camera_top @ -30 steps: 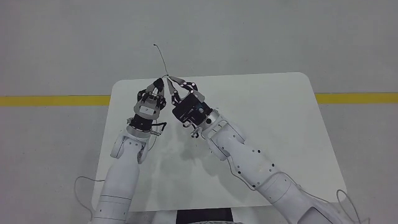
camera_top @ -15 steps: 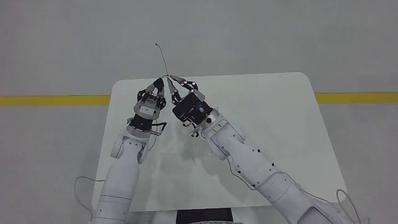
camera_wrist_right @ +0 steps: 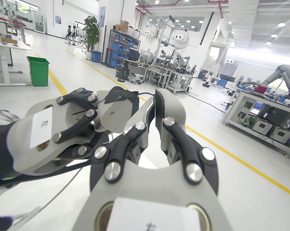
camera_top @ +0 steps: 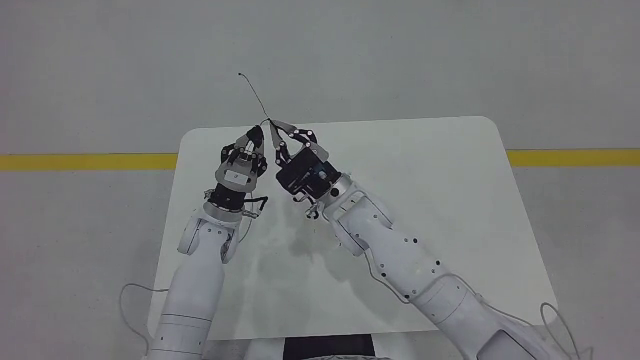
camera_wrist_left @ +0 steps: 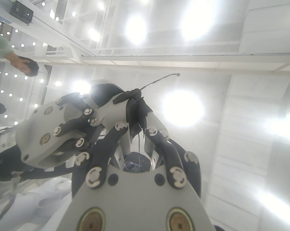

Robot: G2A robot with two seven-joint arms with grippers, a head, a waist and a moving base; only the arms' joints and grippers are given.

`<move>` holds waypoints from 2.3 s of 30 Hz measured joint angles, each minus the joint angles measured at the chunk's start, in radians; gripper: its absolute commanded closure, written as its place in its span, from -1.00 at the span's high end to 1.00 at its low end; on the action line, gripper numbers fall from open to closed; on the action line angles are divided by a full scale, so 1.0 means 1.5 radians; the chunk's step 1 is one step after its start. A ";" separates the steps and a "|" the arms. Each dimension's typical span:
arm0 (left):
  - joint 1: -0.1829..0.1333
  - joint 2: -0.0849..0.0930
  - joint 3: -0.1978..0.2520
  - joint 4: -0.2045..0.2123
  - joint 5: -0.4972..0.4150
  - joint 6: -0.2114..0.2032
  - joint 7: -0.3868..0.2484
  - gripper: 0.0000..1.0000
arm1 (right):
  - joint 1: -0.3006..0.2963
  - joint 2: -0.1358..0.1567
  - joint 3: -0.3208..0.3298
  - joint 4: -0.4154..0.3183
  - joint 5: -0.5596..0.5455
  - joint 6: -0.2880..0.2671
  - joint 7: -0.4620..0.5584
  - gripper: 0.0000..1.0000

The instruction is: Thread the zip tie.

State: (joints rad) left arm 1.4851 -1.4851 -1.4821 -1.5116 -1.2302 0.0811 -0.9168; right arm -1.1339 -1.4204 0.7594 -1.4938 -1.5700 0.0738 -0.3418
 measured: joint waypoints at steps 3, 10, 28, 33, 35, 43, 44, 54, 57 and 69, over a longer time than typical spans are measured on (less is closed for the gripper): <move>0.000 0.000 0.000 0.000 0.000 0.000 0.000 -1.00 | 0.000 0.000 0.000 0.001 0.000 0.001 0.000 -1.00; 0.000 0.000 0.000 0.000 0.000 0.000 0.000 -1.00 | 0.000 0.002 0.000 0.003 0.000 0.002 0.002 -1.00; 0.000 0.000 0.000 0.000 0.000 0.000 0.000 -1.00 | -0.012 0.022 0.004 -0.011 0.000 0.002 0.016 -1.00; 0.000 0.000 0.000 0.000 0.000 0.000 0.000 -1.00 | -0.014 0.028 0.002 -0.015 0.000 0.003 0.025 -1.00; 0.000 0.000 0.000 0.000 0.000 0.000 0.000 -1.00 | -0.014 0.031 0.001 -0.016 0.000 0.004 0.030 -1.00; 0.000 0.000 0.000 0.000 0.000 0.000 0.000 -1.00 | -0.019 0.042 -0.002 -0.025 0.000 0.003 0.040 -0.10; 0.000 0.000 0.000 0.000 0.000 0.000 0.000 -1.00 | -0.020 0.043 -0.002 -0.028 0.000 0.003 0.039 -0.04; 0.000 0.000 0.000 0.000 0.000 0.000 0.000 -1.00 | -0.026 0.047 -0.004 -0.045 0.000 -0.005 0.032 -0.02; 0.000 0.000 0.000 0.000 0.000 0.000 0.000 -1.00 | -0.028 0.046 -0.004 -0.046 0.001 -0.006 0.029 -0.04; 0.000 0.000 0.000 0.000 0.000 0.000 0.000 -1.00 | -0.023 0.032 -0.002 -0.038 0.000 -0.009 0.019 -0.32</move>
State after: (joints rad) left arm 1.4851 -1.4851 -1.4821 -1.5116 -1.2303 0.0811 -0.9168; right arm -1.1678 -1.3729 0.7571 -1.5501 -1.5693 0.0600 -0.3127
